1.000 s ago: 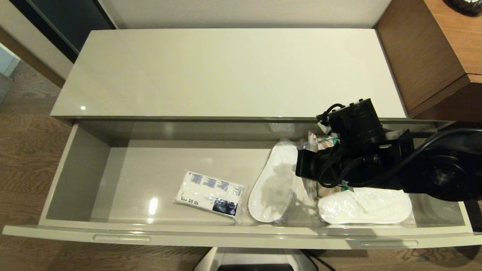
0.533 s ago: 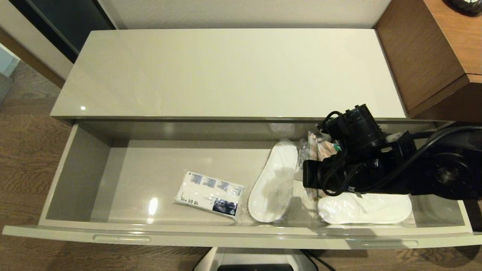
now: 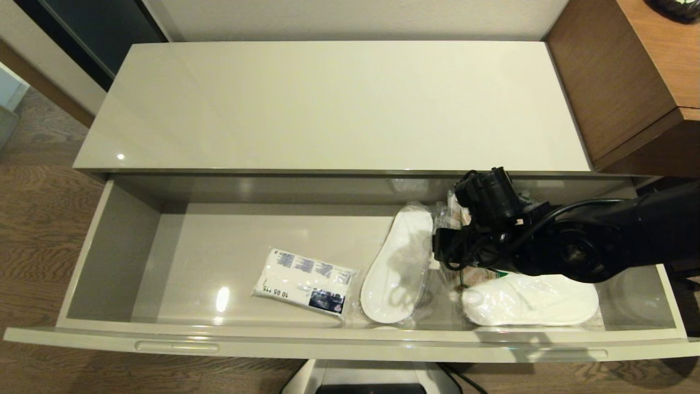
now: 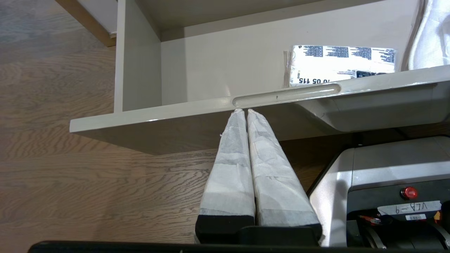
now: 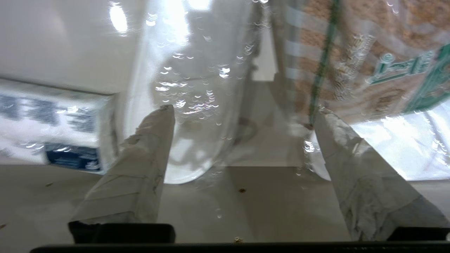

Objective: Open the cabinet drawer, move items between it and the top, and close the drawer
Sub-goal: Take out the disposable slippers from the drawer

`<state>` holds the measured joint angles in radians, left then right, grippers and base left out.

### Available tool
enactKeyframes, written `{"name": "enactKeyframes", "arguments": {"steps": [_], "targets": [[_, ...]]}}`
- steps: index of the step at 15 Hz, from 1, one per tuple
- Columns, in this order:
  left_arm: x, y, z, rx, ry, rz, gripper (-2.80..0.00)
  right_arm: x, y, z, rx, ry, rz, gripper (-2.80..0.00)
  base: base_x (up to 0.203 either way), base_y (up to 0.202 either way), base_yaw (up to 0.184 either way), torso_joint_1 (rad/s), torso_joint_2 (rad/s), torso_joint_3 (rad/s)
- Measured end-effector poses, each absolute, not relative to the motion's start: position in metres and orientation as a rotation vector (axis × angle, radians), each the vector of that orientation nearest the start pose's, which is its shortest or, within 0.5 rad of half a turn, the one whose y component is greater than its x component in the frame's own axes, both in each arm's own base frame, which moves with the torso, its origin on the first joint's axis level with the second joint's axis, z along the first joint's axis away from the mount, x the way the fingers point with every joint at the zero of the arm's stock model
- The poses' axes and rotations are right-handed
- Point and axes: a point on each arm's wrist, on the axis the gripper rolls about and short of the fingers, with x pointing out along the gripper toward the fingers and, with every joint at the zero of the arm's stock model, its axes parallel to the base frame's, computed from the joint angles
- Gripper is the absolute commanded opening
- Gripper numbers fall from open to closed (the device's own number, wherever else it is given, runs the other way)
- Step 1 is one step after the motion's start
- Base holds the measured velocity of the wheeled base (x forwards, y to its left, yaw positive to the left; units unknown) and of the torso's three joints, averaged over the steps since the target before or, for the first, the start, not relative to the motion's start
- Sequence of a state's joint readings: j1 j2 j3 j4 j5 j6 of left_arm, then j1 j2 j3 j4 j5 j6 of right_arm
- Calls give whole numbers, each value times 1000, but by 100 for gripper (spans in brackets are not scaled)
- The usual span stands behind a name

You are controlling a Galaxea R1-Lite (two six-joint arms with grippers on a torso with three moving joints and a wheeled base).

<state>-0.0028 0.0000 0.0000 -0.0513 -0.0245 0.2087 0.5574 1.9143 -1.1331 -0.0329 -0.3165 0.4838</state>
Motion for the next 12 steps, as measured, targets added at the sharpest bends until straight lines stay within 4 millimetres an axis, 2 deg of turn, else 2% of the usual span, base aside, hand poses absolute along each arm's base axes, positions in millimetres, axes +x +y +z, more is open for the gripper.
{"name": "enactKeyframes", "arguments": {"steps": [5,6,12], "targets": [[-23,0,81,210,-54,-23,-280,315,192,183,155,742,43,0,0,0,0,0,0,0],[-23,-1,81,210,-54,-22,-280,318,194,185,147,763,37,0,0,0,0,0,0,0],[-23,0,81,210,-54,-22,-280,332,203,164,101,846,10,0,0,0,0,0,0,0]]}}
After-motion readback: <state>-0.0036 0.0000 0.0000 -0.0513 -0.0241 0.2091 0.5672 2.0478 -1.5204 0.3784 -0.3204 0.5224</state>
